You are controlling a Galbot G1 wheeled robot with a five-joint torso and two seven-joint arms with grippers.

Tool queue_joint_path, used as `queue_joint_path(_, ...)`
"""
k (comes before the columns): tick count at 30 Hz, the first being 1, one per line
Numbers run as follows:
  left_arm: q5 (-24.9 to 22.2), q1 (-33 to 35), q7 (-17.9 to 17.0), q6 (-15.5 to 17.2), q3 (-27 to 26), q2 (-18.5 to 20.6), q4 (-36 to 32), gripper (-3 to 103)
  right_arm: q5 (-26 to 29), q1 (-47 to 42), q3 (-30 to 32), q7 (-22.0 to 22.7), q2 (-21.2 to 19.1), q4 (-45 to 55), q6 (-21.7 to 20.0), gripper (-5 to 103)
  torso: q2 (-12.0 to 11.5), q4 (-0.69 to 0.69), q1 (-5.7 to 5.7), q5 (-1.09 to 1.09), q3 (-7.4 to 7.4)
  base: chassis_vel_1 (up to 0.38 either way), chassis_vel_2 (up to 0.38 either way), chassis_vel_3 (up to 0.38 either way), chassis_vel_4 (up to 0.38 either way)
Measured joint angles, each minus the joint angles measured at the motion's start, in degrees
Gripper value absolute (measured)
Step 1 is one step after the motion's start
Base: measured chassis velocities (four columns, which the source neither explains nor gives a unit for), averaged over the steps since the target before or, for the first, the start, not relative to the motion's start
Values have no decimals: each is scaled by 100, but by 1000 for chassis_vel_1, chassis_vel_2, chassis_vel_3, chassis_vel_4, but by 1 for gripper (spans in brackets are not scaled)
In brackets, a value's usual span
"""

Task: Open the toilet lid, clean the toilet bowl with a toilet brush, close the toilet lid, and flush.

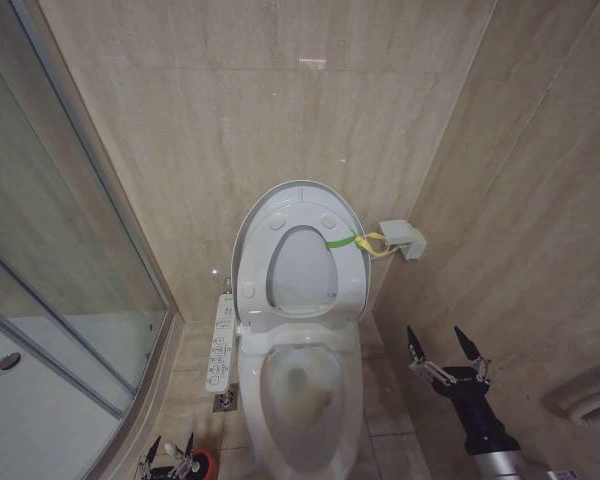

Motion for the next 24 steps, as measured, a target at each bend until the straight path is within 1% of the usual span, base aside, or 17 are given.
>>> queue_joint_path(1, 0, 0, 0, 0, 0, 0, 0, 95, 0, 0, 0, 0, 0, 0, 0, 100, 0, 0, 0, 0, 0, 0, 0, 0, 0)
queue_joint_path(2, 2, -17, 6, -21, 0, -1, 40, 88, 0, 0, 0, 0, 0, 0, 0, 100, 0, 0, 0, 0, 0, 0, 0, 0, 0)
queue_joint_path(15, 33, 25, -55, -75, -9, -13, 16, 88, 0, 0, 0, 0, 0, 0, 0, 100, 0, 0, 0, 0, 0, 0, 0, 0, 0)
queue_joint_path(18, 90, 34, -119, -82, -15, -13, 16, 88, 0, 0, 0, 0, 0, 0, 0, 100, 0, 0, 0, 0, 0, 0, 0, 0, 0)
queue_joint_path(24, 158, 44, -118, -135, -21, -24, 24, 88, 0, 0, 0, 0, 0, 0, 0, 100, 0, 0, 0, 0, 0, 0, 0, 0, 0)
